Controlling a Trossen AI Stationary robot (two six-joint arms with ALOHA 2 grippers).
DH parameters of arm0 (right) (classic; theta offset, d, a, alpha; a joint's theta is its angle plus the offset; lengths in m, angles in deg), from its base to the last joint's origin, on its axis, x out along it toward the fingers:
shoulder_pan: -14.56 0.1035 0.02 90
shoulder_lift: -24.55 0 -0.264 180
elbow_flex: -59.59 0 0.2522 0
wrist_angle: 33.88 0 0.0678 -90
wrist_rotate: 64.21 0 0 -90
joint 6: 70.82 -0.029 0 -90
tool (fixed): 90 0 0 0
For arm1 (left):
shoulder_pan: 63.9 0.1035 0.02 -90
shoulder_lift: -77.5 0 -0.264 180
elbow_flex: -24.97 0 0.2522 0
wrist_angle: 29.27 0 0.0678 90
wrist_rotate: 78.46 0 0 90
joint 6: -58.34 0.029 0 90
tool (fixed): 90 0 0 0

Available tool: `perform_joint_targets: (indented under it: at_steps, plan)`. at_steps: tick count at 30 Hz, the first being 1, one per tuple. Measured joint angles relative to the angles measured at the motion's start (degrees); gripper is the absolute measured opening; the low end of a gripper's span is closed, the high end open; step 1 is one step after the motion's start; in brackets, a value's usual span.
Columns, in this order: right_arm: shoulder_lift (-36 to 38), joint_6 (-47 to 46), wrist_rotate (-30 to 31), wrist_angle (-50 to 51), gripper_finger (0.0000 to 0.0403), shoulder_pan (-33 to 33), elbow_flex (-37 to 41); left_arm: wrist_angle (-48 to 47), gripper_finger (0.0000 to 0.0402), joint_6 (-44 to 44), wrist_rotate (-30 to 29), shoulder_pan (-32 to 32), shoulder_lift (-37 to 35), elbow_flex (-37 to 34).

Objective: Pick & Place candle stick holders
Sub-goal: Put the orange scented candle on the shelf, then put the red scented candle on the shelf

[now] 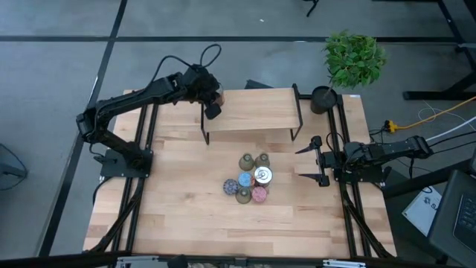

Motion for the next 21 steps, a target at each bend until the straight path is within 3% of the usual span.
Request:
perform_joint_targets:
  at_steps: [14,21]
  plan:
    - [0.0,0.0,0.0,0.0,0.0398,0.0,0.0,-0.3,0.0133,6.1,-5.0,-5.9,-3.5,2.3]
    - [0.0,0.0,0.0,0.0,0.0398,0.0,0.0,-0.5,0.0154,7.7,-4.6,-12.5,-5.7,2.4]
